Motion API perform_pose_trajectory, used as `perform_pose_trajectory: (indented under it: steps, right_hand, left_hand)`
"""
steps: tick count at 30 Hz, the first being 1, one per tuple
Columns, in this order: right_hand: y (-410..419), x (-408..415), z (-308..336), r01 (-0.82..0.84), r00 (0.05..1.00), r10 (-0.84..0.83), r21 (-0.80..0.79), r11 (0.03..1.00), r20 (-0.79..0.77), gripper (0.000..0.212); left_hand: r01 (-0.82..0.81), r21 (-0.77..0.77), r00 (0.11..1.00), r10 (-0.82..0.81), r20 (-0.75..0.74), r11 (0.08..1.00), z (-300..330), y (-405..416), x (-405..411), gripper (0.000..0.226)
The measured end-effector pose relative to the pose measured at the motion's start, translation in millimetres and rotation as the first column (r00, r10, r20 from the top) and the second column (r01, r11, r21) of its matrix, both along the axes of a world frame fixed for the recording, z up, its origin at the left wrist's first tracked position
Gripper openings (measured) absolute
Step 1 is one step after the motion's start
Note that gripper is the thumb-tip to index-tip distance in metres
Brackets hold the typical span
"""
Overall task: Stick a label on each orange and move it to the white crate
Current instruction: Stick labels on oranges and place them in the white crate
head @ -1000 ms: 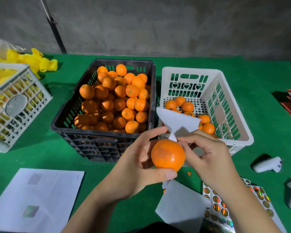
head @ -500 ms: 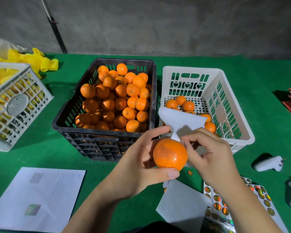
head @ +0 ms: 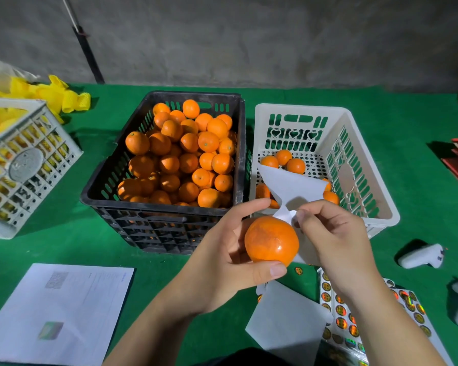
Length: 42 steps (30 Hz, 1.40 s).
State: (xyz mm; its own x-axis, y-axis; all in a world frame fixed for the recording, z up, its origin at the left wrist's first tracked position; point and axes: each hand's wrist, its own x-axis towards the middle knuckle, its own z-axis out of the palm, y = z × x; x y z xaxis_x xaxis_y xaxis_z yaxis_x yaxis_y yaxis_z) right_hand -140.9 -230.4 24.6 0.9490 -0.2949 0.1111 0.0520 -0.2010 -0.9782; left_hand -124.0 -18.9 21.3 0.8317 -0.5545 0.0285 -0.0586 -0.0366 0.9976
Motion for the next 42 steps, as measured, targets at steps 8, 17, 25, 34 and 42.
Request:
perform_pose_trajectory:
  steps: [8,17,25,34,42]
  right_hand:
    - [0,3,-2,0.097,0.995,-0.098,0.073,0.993,0.014,0.015]
    - [-14,-6,11,0.197,0.952,-0.182,-0.037,0.980,0.245,0.021]
    - [14,-23,0,0.047,0.901,0.194,-0.533,0.845,0.388,0.019]
    - [5,-30,-10,-0.071,0.940,0.308,-0.802,0.593,0.145,0.060]
    - [11,-24,-32,-0.076,0.934,0.326,-0.815,0.575,0.144,0.075]
  left_hand:
    - [0.013,0.001,1.000,-0.013,-0.018,1.000,-1,-3,1,0.082]
    - [-0.062,0.039,0.997,0.064,-0.041,0.997,-8,2,5,0.088]
    - [-0.047,0.027,0.997,0.048,-0.058,0.999,-15,-6,6,0.066]
    - [-0.072,0.033,0.992,0.075,-0.099,0.997,-16,-4,7,0.062]
    - [-0.046,-0.108,0.943,0.008,-0.332,0.993,-21,-10,-1,0.041]
